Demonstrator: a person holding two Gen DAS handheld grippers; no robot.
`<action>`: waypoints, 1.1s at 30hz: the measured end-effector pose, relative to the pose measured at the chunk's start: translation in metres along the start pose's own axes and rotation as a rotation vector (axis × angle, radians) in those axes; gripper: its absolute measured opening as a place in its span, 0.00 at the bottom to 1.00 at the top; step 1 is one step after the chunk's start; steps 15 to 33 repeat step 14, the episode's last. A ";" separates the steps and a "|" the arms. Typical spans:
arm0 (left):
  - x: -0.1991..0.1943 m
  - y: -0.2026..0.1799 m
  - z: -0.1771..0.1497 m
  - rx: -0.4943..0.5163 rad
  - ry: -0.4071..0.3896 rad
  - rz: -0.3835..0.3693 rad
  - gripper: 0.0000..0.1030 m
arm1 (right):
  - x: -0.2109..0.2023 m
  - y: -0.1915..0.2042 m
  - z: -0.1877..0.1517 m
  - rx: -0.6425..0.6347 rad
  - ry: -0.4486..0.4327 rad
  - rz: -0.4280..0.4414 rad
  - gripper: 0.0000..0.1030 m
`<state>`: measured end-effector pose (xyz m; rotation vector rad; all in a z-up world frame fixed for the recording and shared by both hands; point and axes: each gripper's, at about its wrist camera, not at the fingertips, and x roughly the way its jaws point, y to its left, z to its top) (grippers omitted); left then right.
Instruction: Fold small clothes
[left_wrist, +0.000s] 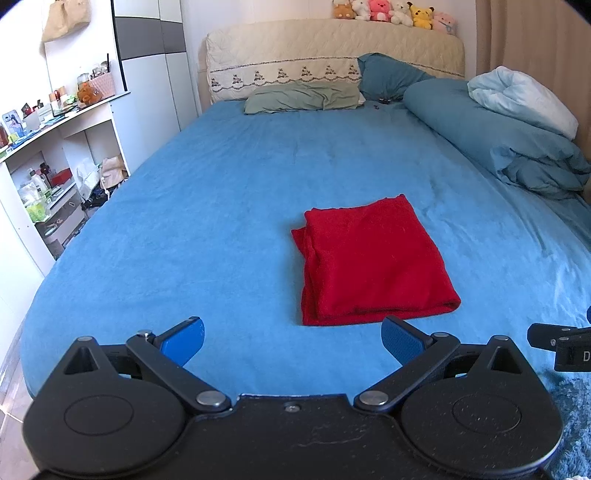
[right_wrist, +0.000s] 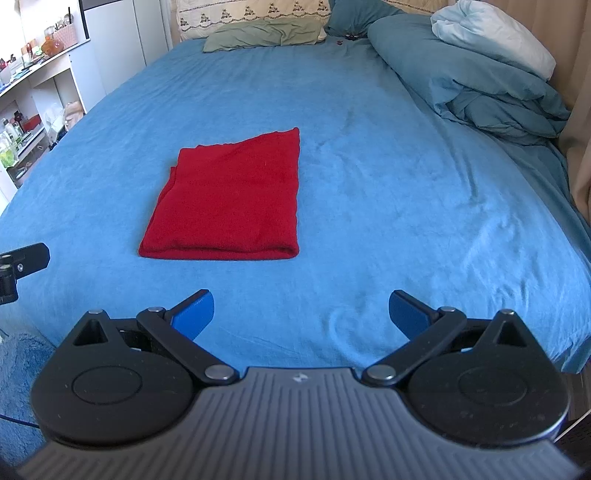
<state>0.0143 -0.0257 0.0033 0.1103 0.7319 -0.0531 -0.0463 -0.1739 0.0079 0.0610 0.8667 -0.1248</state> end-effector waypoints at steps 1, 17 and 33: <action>0.000 0.000 0.000 0.002 0.000 -0.002 1.00 | 0.000 0.001 0.000 0.001 0.001 0.001 1.00; 0.003 0.002 -0.002 -0.003 -0.007 -0.001 1.00 | 0.002 0.001 0.000 0.000 0.001 0.001 1.00; 0.003 0.002 -0.002 -0.003 -0.007 -0.001 1.00 | 0.002 0.001 0.000 0.000 0.001 0.001 1.00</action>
